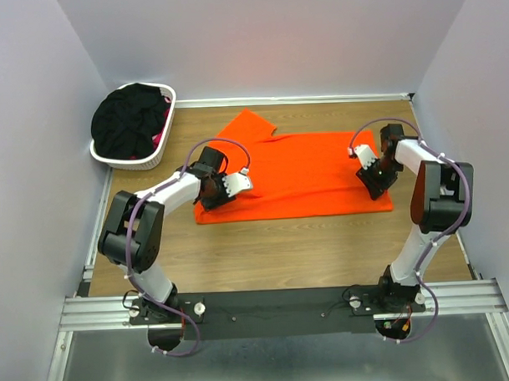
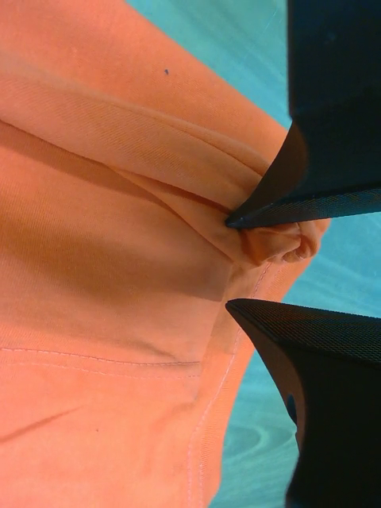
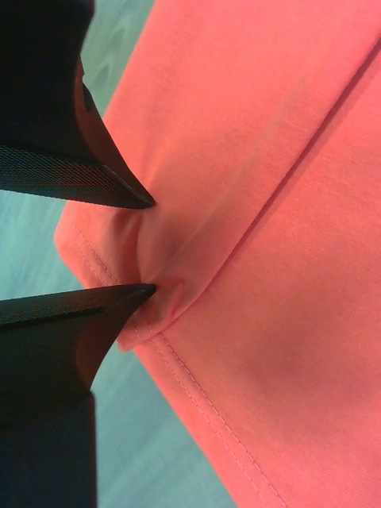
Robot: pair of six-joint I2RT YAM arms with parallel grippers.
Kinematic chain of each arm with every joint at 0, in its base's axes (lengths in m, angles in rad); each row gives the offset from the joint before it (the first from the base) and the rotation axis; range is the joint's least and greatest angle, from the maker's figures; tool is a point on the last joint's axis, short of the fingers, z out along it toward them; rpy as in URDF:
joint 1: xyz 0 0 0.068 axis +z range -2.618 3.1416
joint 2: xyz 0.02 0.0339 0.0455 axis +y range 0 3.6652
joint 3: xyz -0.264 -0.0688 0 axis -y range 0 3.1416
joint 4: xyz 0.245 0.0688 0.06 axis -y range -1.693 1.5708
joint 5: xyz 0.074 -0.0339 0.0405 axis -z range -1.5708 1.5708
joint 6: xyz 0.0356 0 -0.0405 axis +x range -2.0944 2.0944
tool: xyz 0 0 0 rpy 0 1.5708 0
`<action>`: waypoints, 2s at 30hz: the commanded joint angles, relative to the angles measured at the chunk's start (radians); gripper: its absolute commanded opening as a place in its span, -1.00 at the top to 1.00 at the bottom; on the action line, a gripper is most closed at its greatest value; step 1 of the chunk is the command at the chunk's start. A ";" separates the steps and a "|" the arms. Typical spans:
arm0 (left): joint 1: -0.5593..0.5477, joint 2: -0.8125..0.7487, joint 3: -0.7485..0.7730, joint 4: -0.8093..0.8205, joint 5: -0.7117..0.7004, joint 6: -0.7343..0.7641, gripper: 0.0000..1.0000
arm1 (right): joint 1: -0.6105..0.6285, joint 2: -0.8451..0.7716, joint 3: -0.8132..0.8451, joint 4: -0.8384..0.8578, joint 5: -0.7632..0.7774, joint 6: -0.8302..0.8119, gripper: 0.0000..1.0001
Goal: Fold and stack the t-shirts
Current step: Fold the tshirt
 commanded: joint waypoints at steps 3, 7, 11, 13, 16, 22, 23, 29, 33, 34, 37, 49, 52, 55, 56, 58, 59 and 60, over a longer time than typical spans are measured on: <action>-0.015 -0.056 -0.115 -0.158 0.049 0.010 0.00 | -0.011 -0.019 -0.166 -0.042 0.079 -0.067 -0.01; -0.021 -0.088 -0.114 -0.185 0.064 0.004 0.00 | -0.011 -0.055 -0.186 -0.080 0.055 -0.072 -0.07; 0.023 -0.062 0.087 -0.265 0.116 0.004 -0.03 | -0.028 -0.052 -0.041 -0.175 -0.049 -0.026 -0.32; 0.085 -0.010 0.298 -0.328 0.190 -0.001 -0.06 | -0.052 -0.014 0.140 -0.255 -0.146 0.005 -0.43; 0.164 0.098 0.595 -0.363 0.307 -0.051 -0.08 | -0.084 0.084 0.426 -0.332 -0.265 0.049 -0.53; 0.224 0.361 1.018 -0.203 0.377 -0.294 -0.09 | -0.092 0.342 0.896 -0.315 -0.317 0.180 -0.54; 0.226 0.395 1.059 -0.176 0.371 -0.324 -0.09 | -0.091 0.383 0.953 -0.311 -0.309 0.195 -0.53; 0.226 0.623 1.281 -0.020 0.367 -0.518 -0.08 | -0.091 0.620 1.171 -0.185 -0.260 0.312 -0.42; 0.224 0.705 1.316 0.072 0.362 -0.582 -0.09 | -0.091 0.661 1.147 -0.096 -0.251 0.336 -0.40; 0.224 0.717 1.316 0.086 0.364 -0.587 -0.09 | -0.091 0.671 1.145 -0.082 -0.254 0.342 -0.40; 0.221 0.771 1.345 0.117 0.351 -0.605 -0.11 | -0.091 0.694 1.130 -0.073 -0.281 0.353 -0.40; 0.175 0.917 1.452 0.060 0.258 -0.549 -0.20 | -0.091 0.727 1.064 -0.056 -0.287 0.359 -0.09; 0.162 0.927 1.477 0.049 0.233 -0.539 -0.25 | -0.089 0.730 1.059 -0.057 -0.290 0.364 -0.08; 0.146 0.936 1.476 0.019 0.203 -0.532 -0.28 | -0.089 0.727 1.049 -0.056 -0.290 0.361 -0.07; 0.145 0.941 1.470 -0.006 0.201 -0.533 -0.28 | -0.089 0.724 1.044 -0.057 -0.289 0.358 -0.06; 0.145 0.946 1.456 -0.024 0.189 -0.550 -0.28 | -0.089 0.720 1.030 -0.056 -0.287 0.349 -0.06; 0.145 0.947 1.448 -0.035 0.177 -0.559 -0.28 | -0.090 0.718 1.026 -0.056 -0.286 0.347 -0.06; 0.145 0.953 1.450 -0.040 0.157 -0.582 -0.28 | -0.089 0.718 1.024 -0.057 -0.286 0.346 -0.06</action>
